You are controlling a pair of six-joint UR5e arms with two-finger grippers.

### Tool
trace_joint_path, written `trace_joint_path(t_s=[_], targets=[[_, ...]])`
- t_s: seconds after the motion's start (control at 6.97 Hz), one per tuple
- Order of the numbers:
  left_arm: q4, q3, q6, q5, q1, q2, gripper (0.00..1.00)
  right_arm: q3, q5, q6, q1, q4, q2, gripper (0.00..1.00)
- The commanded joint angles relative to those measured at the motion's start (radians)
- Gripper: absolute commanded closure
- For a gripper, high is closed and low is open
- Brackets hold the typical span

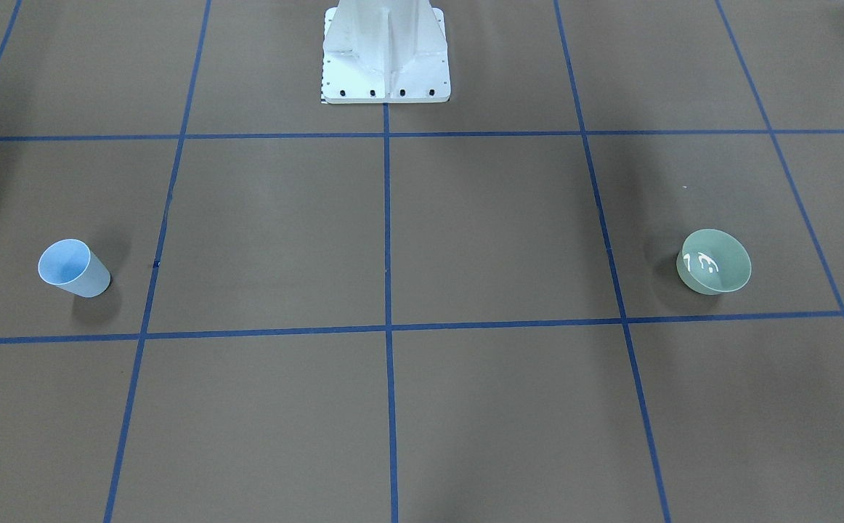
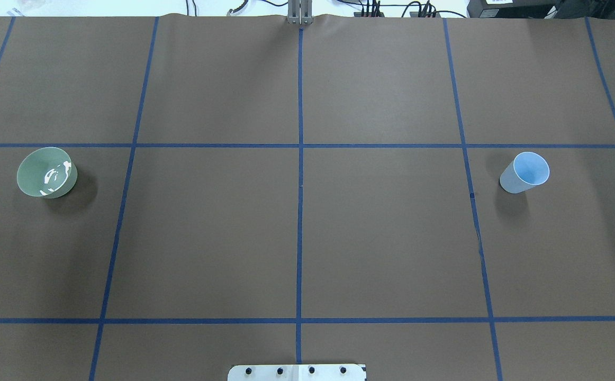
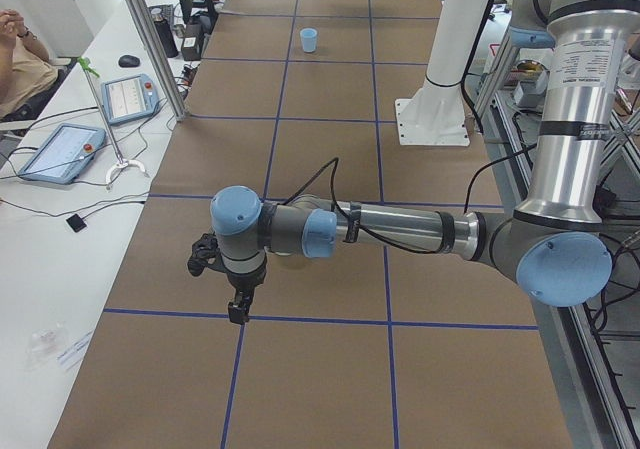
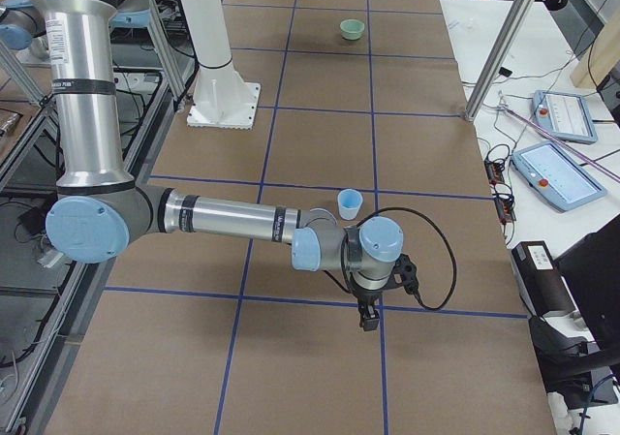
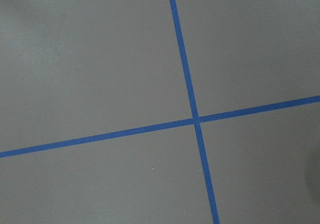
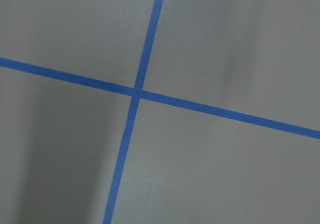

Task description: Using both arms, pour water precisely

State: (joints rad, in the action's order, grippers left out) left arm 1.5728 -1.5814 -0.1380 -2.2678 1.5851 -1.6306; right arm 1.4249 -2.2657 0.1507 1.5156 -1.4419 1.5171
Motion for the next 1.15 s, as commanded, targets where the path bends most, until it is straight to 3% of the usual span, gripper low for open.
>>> trace_joint_path(t_s=[0.0,0.43,1.0], targets=[[-0.002,-0.005,-0.003,0.007,0.0,0.041,0.0,0.0,0.0,0.0,0.0,0.0,0.0,0.0],[0.07,-0.008,-0.008,0.002,-0.002,0.078,0.0,0.0,-0.002,0.0,0.0,0.0,0.002,0.0],[0.07,-0.022,-0.009,-0.002,-0.002,0.092,0.0,0.002,0.0,0.006,0.001,0.0,0.003,0.0]])
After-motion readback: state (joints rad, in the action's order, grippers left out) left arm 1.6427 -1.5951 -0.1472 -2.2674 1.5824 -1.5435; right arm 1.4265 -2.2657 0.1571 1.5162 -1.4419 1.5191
